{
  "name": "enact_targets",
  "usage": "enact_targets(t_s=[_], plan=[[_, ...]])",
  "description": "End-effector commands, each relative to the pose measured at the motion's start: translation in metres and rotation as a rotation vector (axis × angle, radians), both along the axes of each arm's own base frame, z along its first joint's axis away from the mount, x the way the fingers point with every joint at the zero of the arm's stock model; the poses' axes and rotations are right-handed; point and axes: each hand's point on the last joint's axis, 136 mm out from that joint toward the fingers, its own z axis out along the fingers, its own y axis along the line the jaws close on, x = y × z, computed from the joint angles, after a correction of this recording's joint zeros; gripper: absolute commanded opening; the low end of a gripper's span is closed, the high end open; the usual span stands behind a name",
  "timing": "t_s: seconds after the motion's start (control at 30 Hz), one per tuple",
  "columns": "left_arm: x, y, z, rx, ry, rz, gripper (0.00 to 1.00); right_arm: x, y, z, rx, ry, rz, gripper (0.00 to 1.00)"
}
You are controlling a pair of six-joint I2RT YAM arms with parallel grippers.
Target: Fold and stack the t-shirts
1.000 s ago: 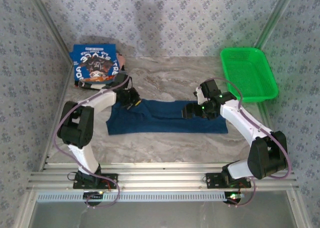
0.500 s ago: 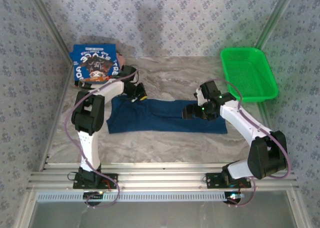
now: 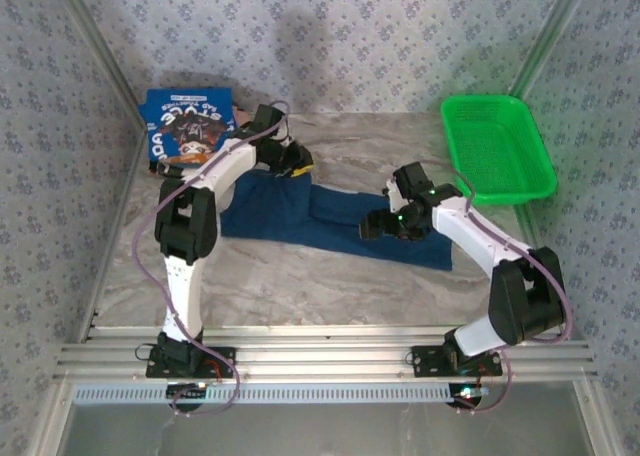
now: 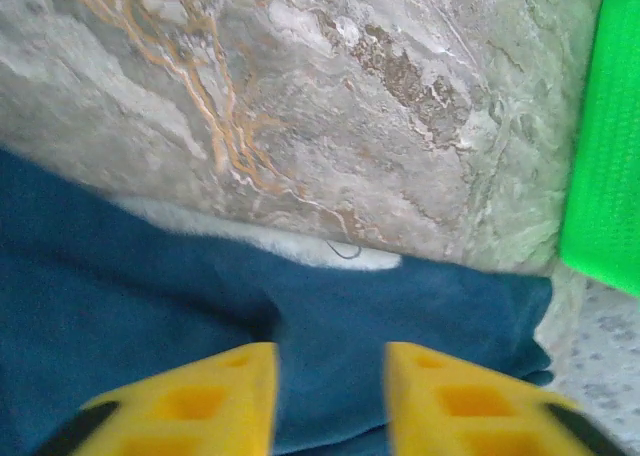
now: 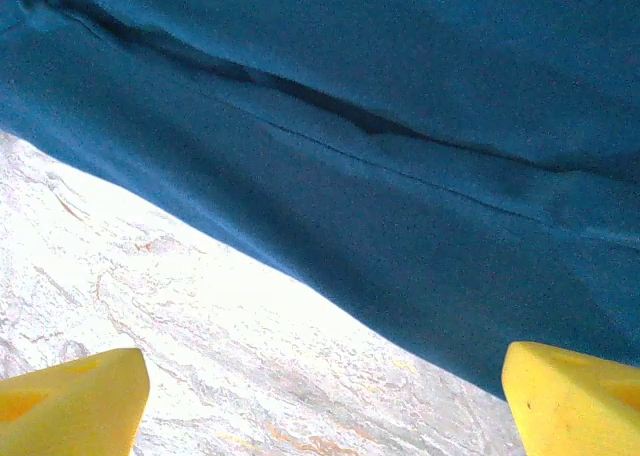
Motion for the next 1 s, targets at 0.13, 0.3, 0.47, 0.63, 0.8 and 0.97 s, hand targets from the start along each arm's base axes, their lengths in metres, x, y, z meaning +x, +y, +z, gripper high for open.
enact_targets(t_s=[0.13,0.3,0.47,0.63,0.8,0.97], plan=[[-0.024,0.024,0.013,0.046,0.035,0.02,0.6,0.005,0.016,0.005,0.024,-0.002,0.022,0.94],[-0.033,0.087,0.051,0.172,-0.031,0.222,0.67,0.007,0.02,0.003,0.019,0.002,0.031,0.94],[-0.054,0.098,0.024,0.158,0.014,0.279,0.61,0.009,0.011,-0.012,-0.048,0.088,-0.01,0.94],[-0.054,0.086,-0.016,0.12,0.043,0.319,0.47,0.023,-0.009,-0.033,-0.101,0.171,-0.119,0.94],[-0.048,0.092,-0.057,0.223,0.106,0.354,0.44,0.033,-0.038,-0.052,-0.206,0.2,-0.231,0.92],[-0.046,0.123,-0.086,0.436,0.144,0.409,0.43,0.026,-0.067,-0.067,-0.313,0.256,-0.294,0.9]])
